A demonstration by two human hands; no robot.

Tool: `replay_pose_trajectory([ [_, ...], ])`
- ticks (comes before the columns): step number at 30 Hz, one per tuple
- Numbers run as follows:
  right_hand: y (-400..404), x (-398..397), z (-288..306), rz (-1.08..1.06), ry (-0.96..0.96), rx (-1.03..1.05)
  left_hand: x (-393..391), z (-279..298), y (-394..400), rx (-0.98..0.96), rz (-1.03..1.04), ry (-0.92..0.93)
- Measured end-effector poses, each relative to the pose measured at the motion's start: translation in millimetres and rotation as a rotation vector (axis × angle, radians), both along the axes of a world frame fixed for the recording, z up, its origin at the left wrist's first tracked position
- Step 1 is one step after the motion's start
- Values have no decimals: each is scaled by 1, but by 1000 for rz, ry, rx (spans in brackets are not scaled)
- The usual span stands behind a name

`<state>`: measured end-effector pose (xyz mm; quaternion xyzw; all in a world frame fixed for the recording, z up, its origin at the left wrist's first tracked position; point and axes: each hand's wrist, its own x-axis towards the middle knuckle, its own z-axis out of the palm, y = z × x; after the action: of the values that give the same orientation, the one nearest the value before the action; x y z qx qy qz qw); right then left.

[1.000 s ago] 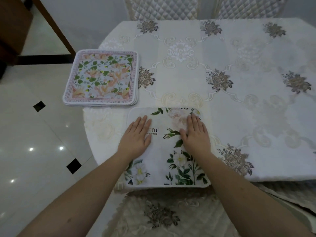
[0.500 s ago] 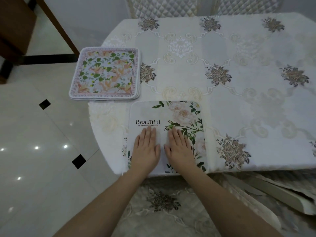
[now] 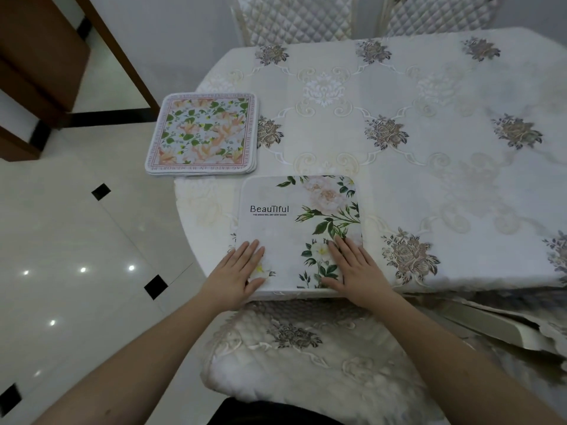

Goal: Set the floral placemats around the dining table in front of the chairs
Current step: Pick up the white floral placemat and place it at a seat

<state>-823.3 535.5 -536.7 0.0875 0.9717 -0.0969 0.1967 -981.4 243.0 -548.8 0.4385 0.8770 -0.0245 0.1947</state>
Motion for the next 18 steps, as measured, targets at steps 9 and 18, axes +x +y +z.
replay_pose_trajectory([
  [9, -8, -10, 43, -91, -88, 110, 11, 50, 14, -202, 100, -34],
  [18, -83, -50, 99, -81, 52, 120, -6, 109, -14, -55, 117, 126],
])
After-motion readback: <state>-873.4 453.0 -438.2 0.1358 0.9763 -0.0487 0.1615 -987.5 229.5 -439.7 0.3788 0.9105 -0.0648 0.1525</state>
